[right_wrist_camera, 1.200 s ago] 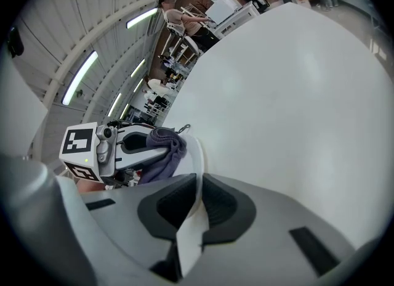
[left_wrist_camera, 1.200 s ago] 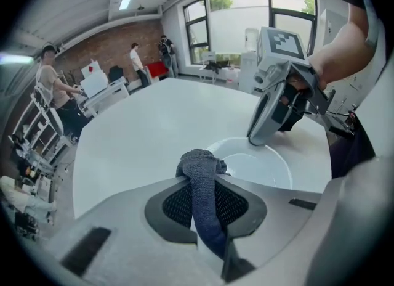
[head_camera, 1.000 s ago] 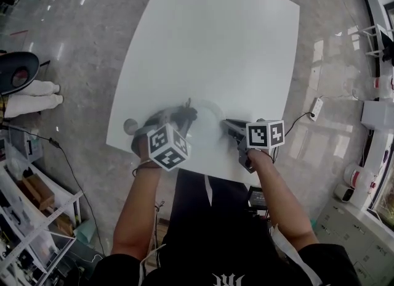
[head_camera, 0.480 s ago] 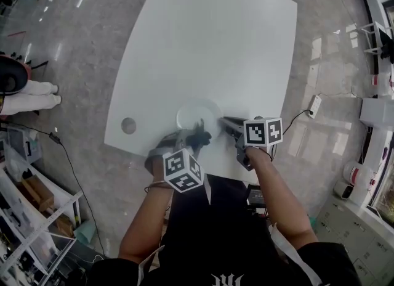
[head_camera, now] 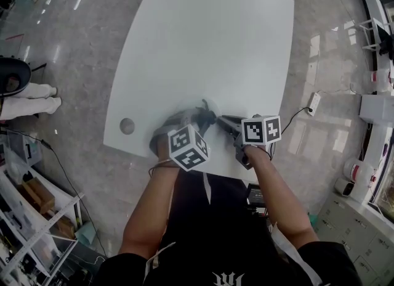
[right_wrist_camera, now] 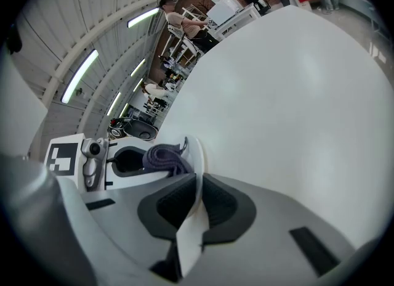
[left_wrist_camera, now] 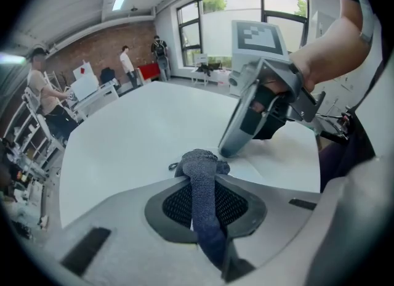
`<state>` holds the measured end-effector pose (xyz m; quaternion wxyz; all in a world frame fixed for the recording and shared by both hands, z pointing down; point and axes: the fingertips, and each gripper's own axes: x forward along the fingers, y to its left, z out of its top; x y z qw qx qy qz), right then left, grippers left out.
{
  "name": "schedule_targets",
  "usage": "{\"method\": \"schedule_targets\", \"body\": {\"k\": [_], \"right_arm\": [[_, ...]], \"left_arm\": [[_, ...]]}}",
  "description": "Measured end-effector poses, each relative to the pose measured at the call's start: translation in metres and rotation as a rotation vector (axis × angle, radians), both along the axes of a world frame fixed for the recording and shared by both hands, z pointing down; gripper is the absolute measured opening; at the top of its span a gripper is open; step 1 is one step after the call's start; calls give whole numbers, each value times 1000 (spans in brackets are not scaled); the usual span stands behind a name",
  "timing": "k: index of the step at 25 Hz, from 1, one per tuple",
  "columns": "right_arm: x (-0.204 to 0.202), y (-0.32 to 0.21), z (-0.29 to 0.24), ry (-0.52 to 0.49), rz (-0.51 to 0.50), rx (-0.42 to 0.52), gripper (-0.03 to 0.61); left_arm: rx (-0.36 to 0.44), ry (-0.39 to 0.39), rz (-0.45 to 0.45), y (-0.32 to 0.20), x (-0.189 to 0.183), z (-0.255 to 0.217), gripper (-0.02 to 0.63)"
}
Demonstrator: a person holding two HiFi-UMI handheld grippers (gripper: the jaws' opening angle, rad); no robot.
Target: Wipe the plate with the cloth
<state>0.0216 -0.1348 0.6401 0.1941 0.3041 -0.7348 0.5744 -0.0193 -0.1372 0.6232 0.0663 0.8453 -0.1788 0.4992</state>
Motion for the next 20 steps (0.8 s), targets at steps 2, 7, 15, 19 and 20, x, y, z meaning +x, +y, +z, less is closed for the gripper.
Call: {"method": "schedule_targets", "body": {"k": [2,7,15,19,20], "right_arm": [[1,0,0,-3,4,-3,26],[1,1,-1,3,10,7,26],[2,1,-2,9,9,10,26],[3,0,0,10,9,8,26],[3,1,0,11,10,10,26]], "left_arm": [[15,-3,-25,-15,-7,0,51],[41,-38,-56,-34,-36,-6,51],[-16,-72,-81,20,-73,-8,51],[-55,-42,-52,52,-53,-5,51],[-62,-33,-38,58,-45,-4,51]]}}
